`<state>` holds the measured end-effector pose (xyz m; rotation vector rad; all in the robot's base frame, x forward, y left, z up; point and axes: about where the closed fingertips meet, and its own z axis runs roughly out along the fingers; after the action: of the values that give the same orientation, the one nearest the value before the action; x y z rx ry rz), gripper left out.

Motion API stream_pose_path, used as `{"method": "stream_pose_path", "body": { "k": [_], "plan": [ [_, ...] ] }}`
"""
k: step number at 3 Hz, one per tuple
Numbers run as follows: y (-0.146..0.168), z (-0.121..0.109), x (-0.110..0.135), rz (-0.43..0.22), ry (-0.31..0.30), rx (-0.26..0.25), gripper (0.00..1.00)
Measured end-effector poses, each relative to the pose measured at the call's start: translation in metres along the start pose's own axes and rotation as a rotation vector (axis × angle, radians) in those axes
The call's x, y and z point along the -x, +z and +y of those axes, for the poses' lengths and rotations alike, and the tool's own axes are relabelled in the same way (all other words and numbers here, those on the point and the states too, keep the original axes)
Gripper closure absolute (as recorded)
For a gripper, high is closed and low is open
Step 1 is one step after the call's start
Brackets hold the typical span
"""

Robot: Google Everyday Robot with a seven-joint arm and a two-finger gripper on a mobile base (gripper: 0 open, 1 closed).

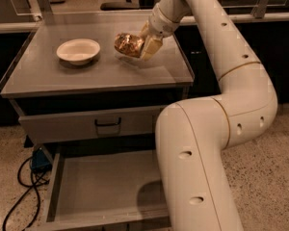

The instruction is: Place orange can into middle drawer

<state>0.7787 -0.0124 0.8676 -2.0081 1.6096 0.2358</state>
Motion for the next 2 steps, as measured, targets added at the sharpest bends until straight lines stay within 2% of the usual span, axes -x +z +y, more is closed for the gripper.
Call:
{"method": "stream_pose_path", "body": {
  "k": [1,2],
  "plan": [
    [-0.0749,0.0114,0.0234,0.037,-0.04,-0.044,1.0],
    [-0.0709,0.0068,0.0242,0.033,-0.04,-0.056,1.0]
  ]
}}
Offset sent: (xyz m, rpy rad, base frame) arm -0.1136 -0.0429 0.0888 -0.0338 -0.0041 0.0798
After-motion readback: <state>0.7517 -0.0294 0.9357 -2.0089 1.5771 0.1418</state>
